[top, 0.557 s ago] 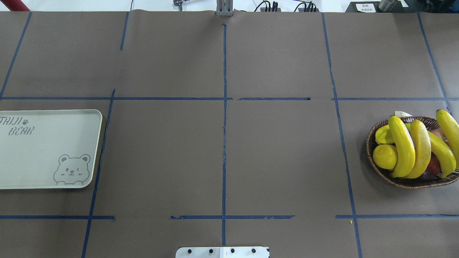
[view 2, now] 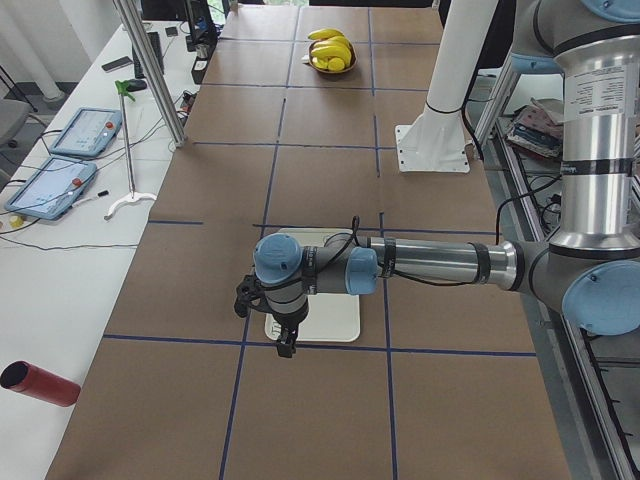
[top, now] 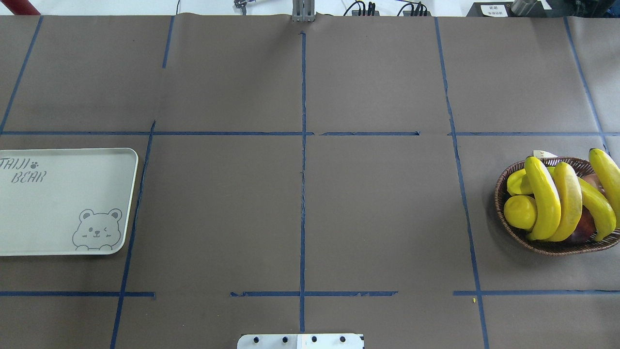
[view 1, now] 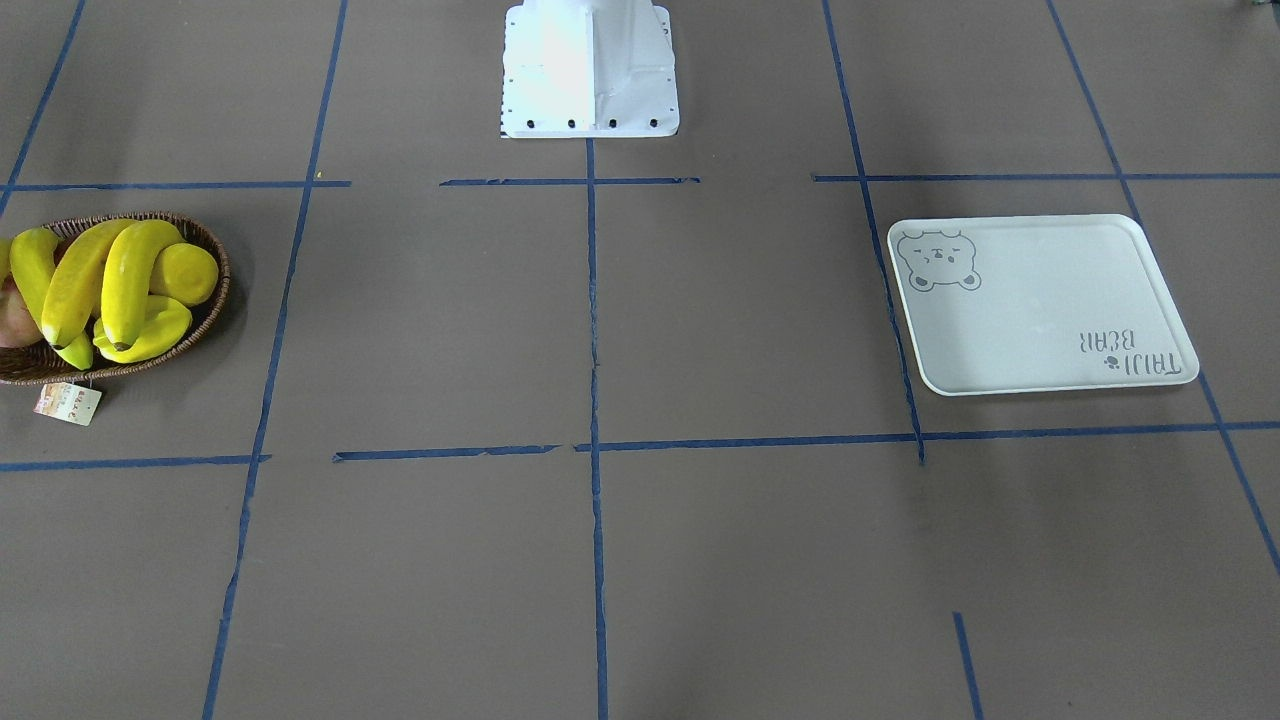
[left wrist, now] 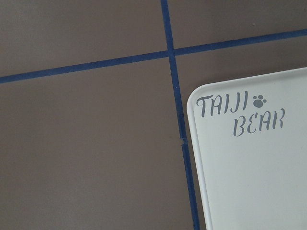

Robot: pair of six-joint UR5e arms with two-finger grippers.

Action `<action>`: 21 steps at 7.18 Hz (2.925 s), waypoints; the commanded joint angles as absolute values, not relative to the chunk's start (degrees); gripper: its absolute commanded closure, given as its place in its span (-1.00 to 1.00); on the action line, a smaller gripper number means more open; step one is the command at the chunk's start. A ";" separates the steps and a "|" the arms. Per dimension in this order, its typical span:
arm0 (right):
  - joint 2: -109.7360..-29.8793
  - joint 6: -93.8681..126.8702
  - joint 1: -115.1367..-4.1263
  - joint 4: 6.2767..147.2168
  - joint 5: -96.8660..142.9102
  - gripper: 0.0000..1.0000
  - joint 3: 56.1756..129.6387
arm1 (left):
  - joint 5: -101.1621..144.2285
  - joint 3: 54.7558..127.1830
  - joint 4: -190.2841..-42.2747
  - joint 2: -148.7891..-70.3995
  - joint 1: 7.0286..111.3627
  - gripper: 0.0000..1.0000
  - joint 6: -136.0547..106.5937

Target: Transfer all bananas from basket to plate

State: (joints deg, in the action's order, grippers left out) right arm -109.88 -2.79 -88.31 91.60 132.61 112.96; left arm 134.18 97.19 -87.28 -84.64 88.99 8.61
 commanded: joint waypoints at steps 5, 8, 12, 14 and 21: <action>-109.60 19.43 -77.13 77.73 138.87 -0.99 122.68 | 134.21 96.86 -87.28 -84.55 88.95 -1.00 8.44; -109.78 44.77 -60.26 63.21 128.89 -0.99 124.00 | 134.21 96.86 -87.36 -84.55 88.95 -1.00 8.26; -111.09 53.52 -45.54 63.19 115.59 -0.98 124.19 | 134.12 96.59 -87.36 -84.55 88.95 -1.00 8.26; -110.66 53.53 -43.25 63.02 113.91 -0.81 121.74 | 134.12 96.50 -87.36 -84.64 88.95 -1.00 8.26; -107.49 52.82 -42.01 63.11 113.47 -0.16 117.33 | 133.95 96.15 -87.36 -84.64 88.95 -1.00 8.26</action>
